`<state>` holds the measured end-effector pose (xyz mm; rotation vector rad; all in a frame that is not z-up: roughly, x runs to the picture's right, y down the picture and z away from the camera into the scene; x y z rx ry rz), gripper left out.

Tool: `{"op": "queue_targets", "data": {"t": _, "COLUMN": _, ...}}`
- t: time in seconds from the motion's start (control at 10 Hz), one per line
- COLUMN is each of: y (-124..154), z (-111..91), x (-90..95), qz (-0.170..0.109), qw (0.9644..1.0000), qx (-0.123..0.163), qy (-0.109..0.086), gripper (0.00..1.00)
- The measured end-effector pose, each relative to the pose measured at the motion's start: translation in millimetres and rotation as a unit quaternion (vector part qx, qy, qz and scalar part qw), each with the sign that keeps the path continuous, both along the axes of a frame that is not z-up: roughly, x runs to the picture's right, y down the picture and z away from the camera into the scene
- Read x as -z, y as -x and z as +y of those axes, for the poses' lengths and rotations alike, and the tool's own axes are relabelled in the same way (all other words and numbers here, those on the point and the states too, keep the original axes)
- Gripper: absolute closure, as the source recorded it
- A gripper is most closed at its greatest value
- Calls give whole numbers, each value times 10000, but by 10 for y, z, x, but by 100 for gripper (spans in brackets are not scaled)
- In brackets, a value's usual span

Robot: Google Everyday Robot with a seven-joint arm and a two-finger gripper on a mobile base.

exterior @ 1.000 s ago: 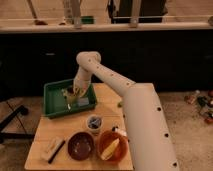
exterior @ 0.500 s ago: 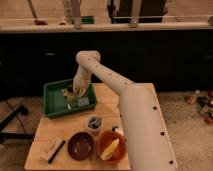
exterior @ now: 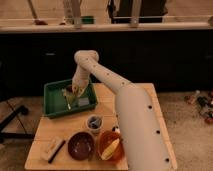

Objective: Stack cups into tray

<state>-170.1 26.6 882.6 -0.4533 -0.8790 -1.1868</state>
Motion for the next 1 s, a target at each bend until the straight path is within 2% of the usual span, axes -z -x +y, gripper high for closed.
{"op": "queue_targets", "data": {"t": 0.7, "y": -149, "z": -150, "x": -182, "qz": 342, "qw": 9992, "qx": -2, "qy": -189, "gripper": 96}}
{"op": "queue_targets", "data": {"t": 1.0, "y": -150, "z": -223, "x": -275, "qz": 494, "qw": 9982, "qx": -8, "qy": -351, "gripper": 96}}
